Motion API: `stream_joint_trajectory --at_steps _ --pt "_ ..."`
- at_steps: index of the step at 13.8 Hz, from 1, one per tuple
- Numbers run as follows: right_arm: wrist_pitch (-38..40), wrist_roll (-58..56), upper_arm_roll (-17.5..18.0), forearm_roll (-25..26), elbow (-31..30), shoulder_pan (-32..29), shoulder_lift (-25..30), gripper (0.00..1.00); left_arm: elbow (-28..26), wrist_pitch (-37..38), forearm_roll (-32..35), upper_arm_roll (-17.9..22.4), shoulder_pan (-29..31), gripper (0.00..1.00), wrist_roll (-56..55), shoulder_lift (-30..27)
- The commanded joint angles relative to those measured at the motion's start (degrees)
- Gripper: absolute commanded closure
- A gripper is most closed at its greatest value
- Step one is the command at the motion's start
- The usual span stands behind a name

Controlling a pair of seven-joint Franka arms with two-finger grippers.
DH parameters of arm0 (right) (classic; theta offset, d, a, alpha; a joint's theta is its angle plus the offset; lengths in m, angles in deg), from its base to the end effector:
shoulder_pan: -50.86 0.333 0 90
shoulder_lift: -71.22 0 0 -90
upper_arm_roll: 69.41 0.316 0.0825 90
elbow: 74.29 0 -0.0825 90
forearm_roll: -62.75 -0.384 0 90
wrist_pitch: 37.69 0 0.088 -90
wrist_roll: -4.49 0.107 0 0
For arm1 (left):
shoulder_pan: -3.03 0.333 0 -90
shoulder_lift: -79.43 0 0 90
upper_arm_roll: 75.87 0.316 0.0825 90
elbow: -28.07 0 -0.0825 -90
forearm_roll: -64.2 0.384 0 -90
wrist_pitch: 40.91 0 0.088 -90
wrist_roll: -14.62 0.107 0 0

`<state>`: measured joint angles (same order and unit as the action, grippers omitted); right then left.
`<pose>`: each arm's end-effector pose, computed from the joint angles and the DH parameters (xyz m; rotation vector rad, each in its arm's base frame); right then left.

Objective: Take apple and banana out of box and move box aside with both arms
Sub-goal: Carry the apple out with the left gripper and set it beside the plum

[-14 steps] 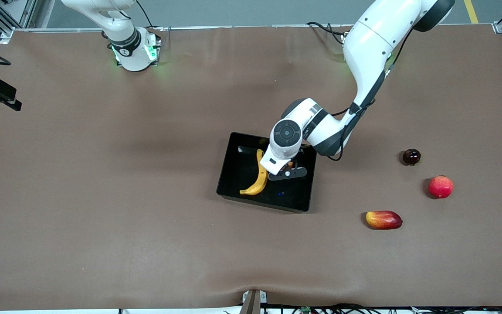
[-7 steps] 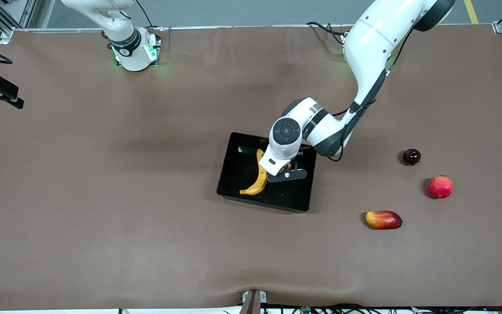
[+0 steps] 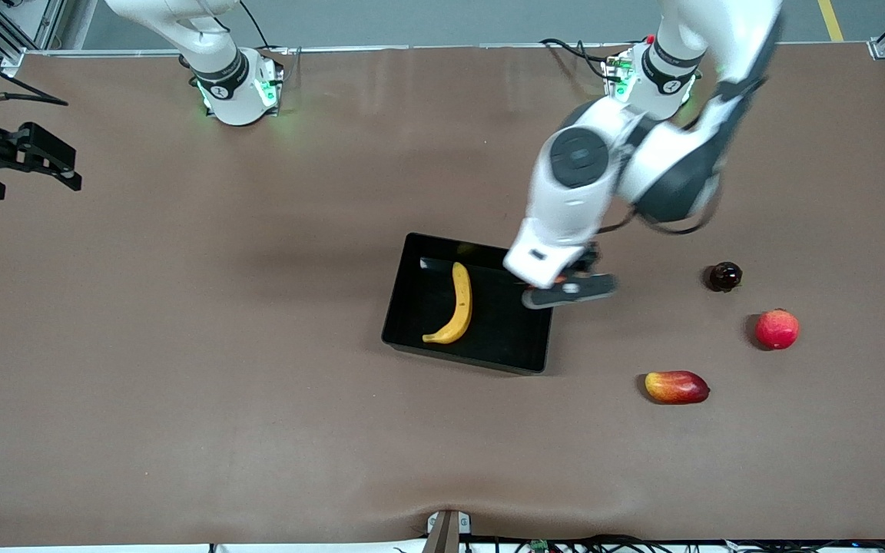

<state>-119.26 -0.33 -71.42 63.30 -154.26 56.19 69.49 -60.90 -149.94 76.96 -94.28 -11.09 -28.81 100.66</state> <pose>0.5469 0.0310 0.6763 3.1233 0.2201 -0.0037 0.5827 -0.3212 0.4444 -3.0576 -0.2110 -0.0907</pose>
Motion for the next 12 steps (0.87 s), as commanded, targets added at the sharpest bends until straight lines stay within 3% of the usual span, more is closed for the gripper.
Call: stream_joint_trajectory --at_steps 1,5,8,12 --pt "-0.08 0.08 -0.36 1.03 0.95 0.21 0.15 0.0 -3.22 2.5 -0.64 -0.58 6.1 1.0 8.25 -2.6" --pt "-0.08 0.08 -0.27 0.86 1.66 0.21 0.15 0.0 -8.66 0.85 -0.64 -0.58 11.82 1.0 15.72 -2.34" --pt "-0.17 -0.1 -0.44 1.12 1.66 0.21 0.15 0.0 -16.3 -5.38 0.06 -0.58 18.41 1.0 25.31 -2.78" --pt "-0.34 -0.01 -0.44 0.94 1.66 0.21 0.15 0.0 -27.38 -22.05 4.45 -0.49 24.31 1.0 28.84 -0.42"
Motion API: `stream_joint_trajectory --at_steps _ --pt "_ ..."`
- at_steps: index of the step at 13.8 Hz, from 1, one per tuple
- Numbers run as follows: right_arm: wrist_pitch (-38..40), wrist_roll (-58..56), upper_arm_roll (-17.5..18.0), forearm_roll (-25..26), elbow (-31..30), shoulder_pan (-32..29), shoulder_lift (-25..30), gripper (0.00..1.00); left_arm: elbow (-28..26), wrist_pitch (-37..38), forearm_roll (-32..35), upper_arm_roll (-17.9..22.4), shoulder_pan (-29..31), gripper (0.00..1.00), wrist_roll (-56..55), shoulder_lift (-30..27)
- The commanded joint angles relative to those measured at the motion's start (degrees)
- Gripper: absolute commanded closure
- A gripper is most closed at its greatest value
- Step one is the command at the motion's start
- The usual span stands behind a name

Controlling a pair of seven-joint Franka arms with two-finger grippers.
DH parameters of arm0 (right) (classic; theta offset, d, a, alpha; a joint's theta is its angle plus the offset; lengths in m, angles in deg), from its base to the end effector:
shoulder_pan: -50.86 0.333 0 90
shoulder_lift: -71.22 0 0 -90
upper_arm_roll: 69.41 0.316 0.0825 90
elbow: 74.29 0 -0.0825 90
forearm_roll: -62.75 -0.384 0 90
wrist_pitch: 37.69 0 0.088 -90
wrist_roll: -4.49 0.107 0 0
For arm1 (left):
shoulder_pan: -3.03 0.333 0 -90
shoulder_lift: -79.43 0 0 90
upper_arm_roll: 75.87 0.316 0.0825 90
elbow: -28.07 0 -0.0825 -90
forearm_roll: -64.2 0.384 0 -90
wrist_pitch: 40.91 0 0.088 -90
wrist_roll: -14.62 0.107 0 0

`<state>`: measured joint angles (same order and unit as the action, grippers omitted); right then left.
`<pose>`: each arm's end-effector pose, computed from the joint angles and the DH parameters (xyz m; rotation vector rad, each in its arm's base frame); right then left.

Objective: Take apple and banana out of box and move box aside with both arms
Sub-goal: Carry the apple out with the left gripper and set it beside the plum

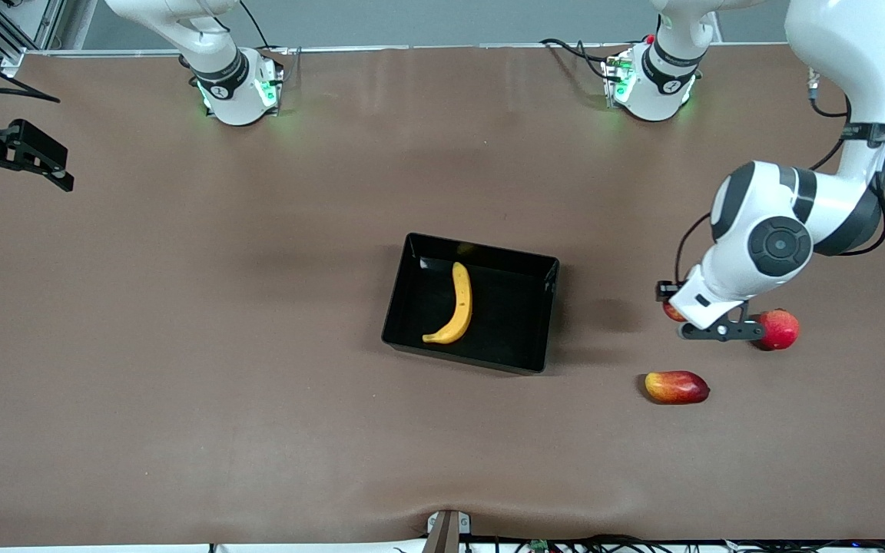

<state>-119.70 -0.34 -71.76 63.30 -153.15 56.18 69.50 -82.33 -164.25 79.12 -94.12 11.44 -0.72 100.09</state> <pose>0.5472 0.0277 0.6859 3.1231 0.2107 0.0388 0.6008 -0.0851 0.3019 -3.0192 0.0708 0.1292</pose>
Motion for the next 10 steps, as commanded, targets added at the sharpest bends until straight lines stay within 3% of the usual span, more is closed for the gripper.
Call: stream_joint_trajectory --at_steps 1,3,4,5,6,7,10 --pt "-0.25 0.0 0.07 0.94 0.64 0.22 0.13 0.0 -6.84 -10.49 3.43 -0.56 3.0 1.0 1.28 1.65" --pt "-0.52 0.09 0.16 0.77 1.25 0.4 0.13 0.0 -6.41 -11.65 5.37 -0.65 5.12 1.0 2.77 4.64" --pt "-0.61 0.09 0.16 0.77 1.34 0.48 0.13 0.0 -6.14 -11.92 5.38 -0.65 5.21 0.89 2.78 6.22" --pt "-0.78 0.09 0.16 0.59 1.26 0.48 0.05 0.0 -5.79 -12.36 5.55 -0.56 5.3 0.62 2.86 7.19" --pt "-0.87 0.09 0.07 0.59 1.26 0.48 0.05 0.0 -5.36 -12.45 5.46 -0.56 5.3 0.13 3.04 7.29" --pt "-0.87 0.09 0.07 0.59 1.26 0.57 0.05 0.0 -5.09 -12.36 5.55 -0.56 5.39 0.0 3.21 7.03" --pt "-0.87 0.09 0.07 0.5 1.26 0.75 -0.04 0.0 -3.95 -11.58 4.85 -0.91 4.78 0.0 2.87 4.05"
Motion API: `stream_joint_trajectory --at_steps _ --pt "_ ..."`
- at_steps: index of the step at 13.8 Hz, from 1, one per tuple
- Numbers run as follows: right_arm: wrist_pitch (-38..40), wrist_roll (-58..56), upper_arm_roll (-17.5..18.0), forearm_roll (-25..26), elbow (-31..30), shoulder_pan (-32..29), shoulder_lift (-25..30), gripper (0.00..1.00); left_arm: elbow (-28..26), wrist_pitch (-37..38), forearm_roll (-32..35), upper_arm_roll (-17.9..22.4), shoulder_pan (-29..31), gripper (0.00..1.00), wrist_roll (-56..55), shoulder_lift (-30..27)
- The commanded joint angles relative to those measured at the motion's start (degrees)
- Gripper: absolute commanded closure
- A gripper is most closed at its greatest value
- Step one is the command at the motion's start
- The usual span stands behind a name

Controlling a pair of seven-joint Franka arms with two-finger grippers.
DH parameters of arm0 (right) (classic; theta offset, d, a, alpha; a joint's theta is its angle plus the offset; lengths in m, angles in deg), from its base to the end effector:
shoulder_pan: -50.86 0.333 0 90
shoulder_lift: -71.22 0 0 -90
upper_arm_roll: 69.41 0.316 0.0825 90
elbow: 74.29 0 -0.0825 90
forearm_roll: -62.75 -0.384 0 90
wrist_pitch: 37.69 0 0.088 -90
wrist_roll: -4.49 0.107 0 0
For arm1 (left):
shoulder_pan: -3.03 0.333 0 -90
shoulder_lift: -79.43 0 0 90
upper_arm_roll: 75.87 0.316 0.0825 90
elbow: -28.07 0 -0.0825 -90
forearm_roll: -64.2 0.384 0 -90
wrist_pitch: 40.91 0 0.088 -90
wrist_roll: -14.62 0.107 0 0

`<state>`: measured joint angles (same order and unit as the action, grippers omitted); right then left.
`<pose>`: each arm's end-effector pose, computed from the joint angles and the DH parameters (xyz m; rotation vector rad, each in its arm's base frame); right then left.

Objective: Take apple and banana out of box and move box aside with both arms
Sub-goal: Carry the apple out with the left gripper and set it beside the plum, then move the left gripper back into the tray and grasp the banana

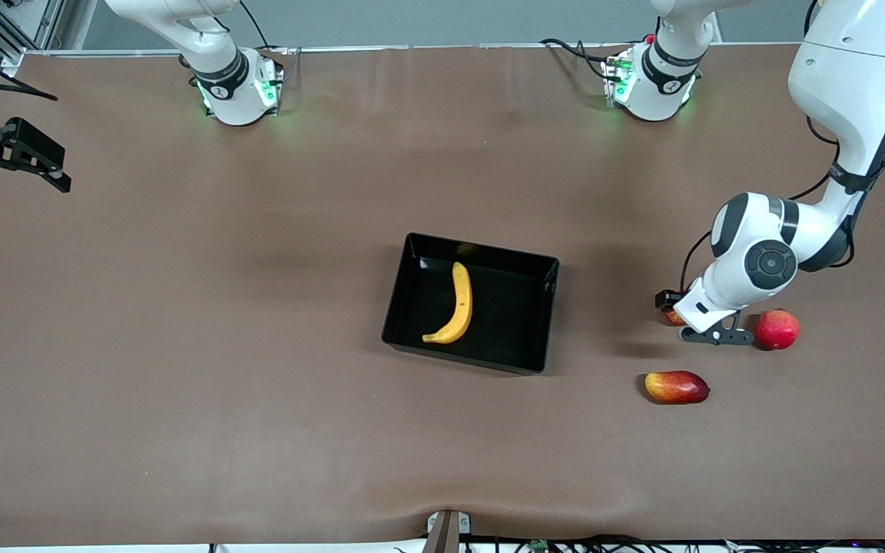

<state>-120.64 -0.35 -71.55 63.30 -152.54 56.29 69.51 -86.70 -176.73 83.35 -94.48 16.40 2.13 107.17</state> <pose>0.5482 0.0308 0.6923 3.1215 0.2197 0.0815 0.5957 -0.0472 0.2174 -3.0541 0.1451 0.0982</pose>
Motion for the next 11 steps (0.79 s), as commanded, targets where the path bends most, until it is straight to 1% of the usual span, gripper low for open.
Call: stream_joint_trajectory --at_steps 1,3,5,6,9,11 --pt "-0.55 0.1 -0.15 0.5 0.56 0.72 -0.13 0.0 0.68 1.78 0.45 -1.85 -0.44 0.0 -0.59 -4.44" --pt "-2.3 -0.17 -0.15 0.33 0.21 0.63 -0.57 0.0 3.22 4.23 0.09 -6.5 -0.36 0.0 -2.17 -5.59" --pt "-2.31 -0.26 -0.15 0.41 0.21 1.07 -1.27 0.0 7.78 8.1 -1.22 -12.9 -1.67 0.0 -10.57 -4.63" --pt "-2.22 -0.26 -0.15 0.41 0.21 1.16 -1.62 0.0 9.54 8.2 -1.05 -14.15 -4.03 0.0 -14.27 -3.24" --pt "-2.22 -0.61 -0.23 1.38 0.21 1.07 -1.71 0.0 16.66 8.2 -0.79 -13.91 -15.09 0.0 -19.13 1.86" --pt "-2.92 -0.61 -0.32 1.3 0.21 0.2 -2.32 0.0 21.58 8.2 -0.44 -13.81 -19.84 0.0 -21.59 7.04"
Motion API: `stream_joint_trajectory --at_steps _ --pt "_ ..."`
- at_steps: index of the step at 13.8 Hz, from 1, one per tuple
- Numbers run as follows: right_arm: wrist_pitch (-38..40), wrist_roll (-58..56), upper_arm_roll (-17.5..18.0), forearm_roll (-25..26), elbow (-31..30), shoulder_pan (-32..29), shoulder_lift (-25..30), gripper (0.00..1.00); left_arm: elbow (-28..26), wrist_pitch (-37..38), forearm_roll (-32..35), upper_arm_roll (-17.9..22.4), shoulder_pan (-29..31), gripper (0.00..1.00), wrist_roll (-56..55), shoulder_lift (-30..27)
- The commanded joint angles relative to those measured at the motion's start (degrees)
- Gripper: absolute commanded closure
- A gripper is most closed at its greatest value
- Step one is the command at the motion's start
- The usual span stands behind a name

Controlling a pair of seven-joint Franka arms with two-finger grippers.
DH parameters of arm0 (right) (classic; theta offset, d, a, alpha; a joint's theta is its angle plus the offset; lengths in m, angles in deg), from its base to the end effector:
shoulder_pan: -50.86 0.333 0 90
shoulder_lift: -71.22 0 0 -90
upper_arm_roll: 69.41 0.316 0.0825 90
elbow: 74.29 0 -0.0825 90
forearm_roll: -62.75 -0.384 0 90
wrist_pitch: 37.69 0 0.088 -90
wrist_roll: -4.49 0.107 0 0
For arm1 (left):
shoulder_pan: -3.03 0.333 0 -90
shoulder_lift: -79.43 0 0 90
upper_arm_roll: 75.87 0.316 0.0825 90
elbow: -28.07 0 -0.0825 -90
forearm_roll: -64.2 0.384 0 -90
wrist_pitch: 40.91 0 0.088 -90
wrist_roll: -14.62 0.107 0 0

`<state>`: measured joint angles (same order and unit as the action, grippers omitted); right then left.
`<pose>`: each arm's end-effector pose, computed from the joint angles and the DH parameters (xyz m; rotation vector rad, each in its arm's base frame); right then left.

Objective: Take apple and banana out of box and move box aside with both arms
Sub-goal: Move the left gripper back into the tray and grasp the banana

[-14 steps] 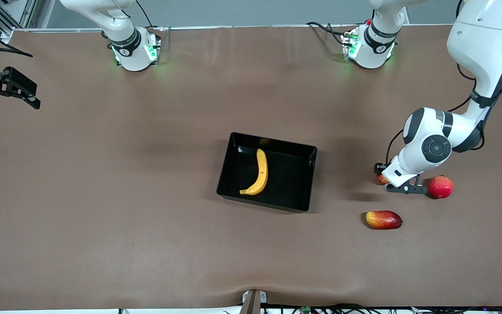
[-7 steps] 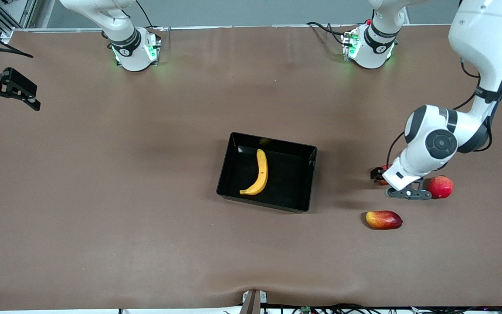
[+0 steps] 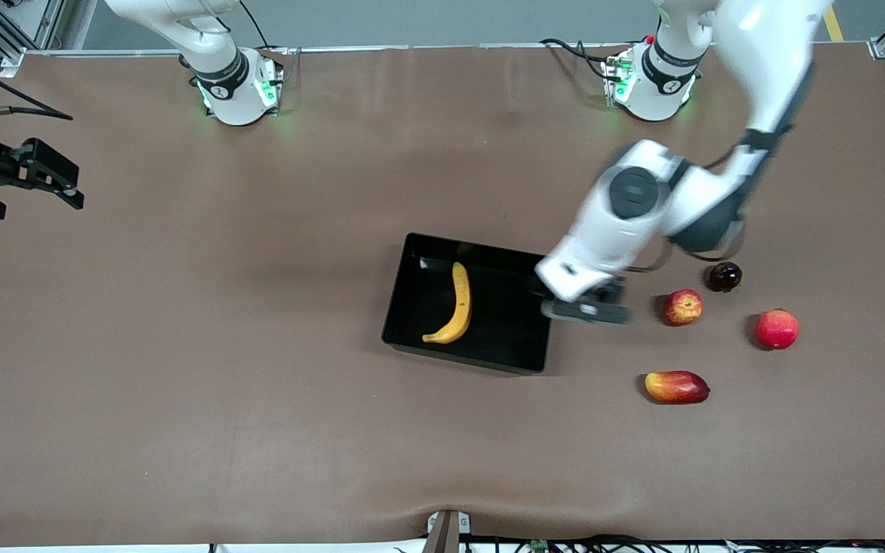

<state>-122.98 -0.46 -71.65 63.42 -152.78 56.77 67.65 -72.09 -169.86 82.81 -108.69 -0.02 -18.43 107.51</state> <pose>0.5637 0.0357 0.6762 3.1170 0.2331 0.0880 0.5658 -0.3505 0.3384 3.0733 -0.2701 0.1381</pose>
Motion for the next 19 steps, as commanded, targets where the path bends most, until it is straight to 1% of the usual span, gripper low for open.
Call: stream_joint_trajectory --at_steps 1,4,6,7,9,11,12,13,14,15,16,17,19 --pt "-1.37 -0.49 -0.22 1.26 0.44 -0.2 -0.47 0.0 9.17 1.34 0.19 1.26 -6.58 0.0 -3.31 8.89" --pt "-2.78 -0.49 -0.22 1.44 0.62 -0.03 -0.47 0.0 15.59 0.99 1.6 6.87 -16.34 0.0 -8.94 14.35" --pt "-2.96 -0.49 -0.22 2.31 0.62 0.15 -0.47 0.0 18.5 0.37 1.34 11.53 -21.88 0.0 -10.01 17.34" --pt "-3.39 -0.49 -0.31 2.32 0.71 -0.37 -0.47 0.0 19.47 -0.67 1.33 13.03 -24.0 0.0 -11.4 18.92" --pt "-5.76 -0.41 -0.4 1.44 0.36 -2.04 -0.73 0.0 20.09 -4.88 1.51 14.62 -26.38 0.0 -14.57 22.09" --pt "-5.77 -0.41 -0.4 1.44 0.27 -2.14 -1.17 0.0 20.09 -9.01 1.6 16.46 -28.75 0.0 -14.76 24.46" --pt "-5.59 -0.32 -0.4 1.44 0.27 -2.14 -1.52 0.0 20.09 -10.34 1.51 18.82 -30.76 0.0 -14.76 24.91" --pt "-5.42 -0.32 -0.4 1.35 0.18 -1.79 -1.96 0.0 20.09 -11.05 1.42 20.32 -32.18 0.0 -14.93 25.44" --pt "-5.68 -0.23 -0.31 0.66 0.01 -1.87 -2.23 0.0 20.09 -11.32 1.42 20.6 -32.54 0.12 -14.93 25.88" --pt "-5.94 -0.23 -0.31 -0.31 0.01 -1.7 -3.01 0.0 20.0 -11.93 1.42 20.69 -32.54 0.45 -14.85 25.97" --pt "-6.12 -0.32 -0.31 -0.66 0.01 -1.52 -3.63 0.0 20.0 -11.93 1.6 20.69 -32.63 0.84 -14.76 25.88" --pt "-6.03 -0.32 -0.31 -0.67 0.01 -1.35 -4.68 0.0 20.0 -11.93 1.68 20.78 -32.8 1.0 -14.5 25.71" --pt "-5.51 -0.41 -0.22 -0.49 0.01 -1.26 -6.35 0.0 20.0 -10.97 2.82 20.87 -32.63 1.0 -14.32 24.22"
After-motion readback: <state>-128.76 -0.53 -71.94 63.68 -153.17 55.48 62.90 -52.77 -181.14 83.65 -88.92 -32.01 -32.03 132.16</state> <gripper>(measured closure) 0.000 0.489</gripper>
